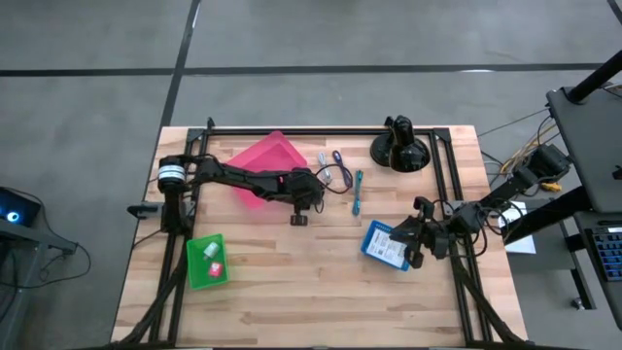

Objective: Pick and place items into bin
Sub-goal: Put the black charger cable into the red bin

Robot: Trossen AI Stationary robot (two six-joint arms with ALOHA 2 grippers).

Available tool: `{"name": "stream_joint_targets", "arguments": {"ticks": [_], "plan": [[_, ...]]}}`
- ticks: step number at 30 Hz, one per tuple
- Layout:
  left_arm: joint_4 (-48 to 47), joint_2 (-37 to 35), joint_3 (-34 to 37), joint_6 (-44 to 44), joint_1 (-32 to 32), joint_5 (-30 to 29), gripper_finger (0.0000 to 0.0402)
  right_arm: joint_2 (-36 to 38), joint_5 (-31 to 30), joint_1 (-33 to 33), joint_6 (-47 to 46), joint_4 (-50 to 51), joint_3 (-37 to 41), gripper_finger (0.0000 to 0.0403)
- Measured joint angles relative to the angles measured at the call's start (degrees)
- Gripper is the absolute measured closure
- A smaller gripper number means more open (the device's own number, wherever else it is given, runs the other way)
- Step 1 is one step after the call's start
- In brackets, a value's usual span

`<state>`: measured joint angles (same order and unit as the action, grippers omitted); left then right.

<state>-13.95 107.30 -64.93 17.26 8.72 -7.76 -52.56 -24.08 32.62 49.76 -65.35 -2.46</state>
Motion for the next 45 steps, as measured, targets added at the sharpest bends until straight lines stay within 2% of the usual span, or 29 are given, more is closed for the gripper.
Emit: {"name": "stream_joint_targets", "arguments": {"ticks": [10, 19, 26, 34, 38, 45], "plan": [[-0.4, -2.91, -0.02, -0.06, -0.46, 0.88, 0.0386, 0.0, -0.12, -0.02, -0.02, 0.19, -0.02, 0.0351], [-0.34, -7.41, -0.07, 1.0, -4.25, 7.92, 0.0386, 0.0, -0.43, -0.02, -0.02, 0.39, -0.02, 0.0351], [-0.79, -12.27, -0.04, 2.56, -6.66, 8.33, 0.0386, -0.02, -1.6, -0.07, 0.06, 0.36, -0.02, 0.0351], [-8.64, -19.63, -0.07, -3.65, -6.85, 1.93, 0.0386, -0.02, -1.61, -0.07, 0.15, 0.31, -0.02, 0.0351], [-12.15, -22.47, -0.07, -7.58, -6.85, -3.63, 0.0386, -0.02, -1.61, -0.07, 0.16, 0.3, -0.02, 0.0351], [-19.18, -25.08, -0.03, -7.92, -5.68, -13.89, 0.0386, -0.02, -1.59, -0.04, 0.19, 0.28, -0.02, 0.0351]]}}
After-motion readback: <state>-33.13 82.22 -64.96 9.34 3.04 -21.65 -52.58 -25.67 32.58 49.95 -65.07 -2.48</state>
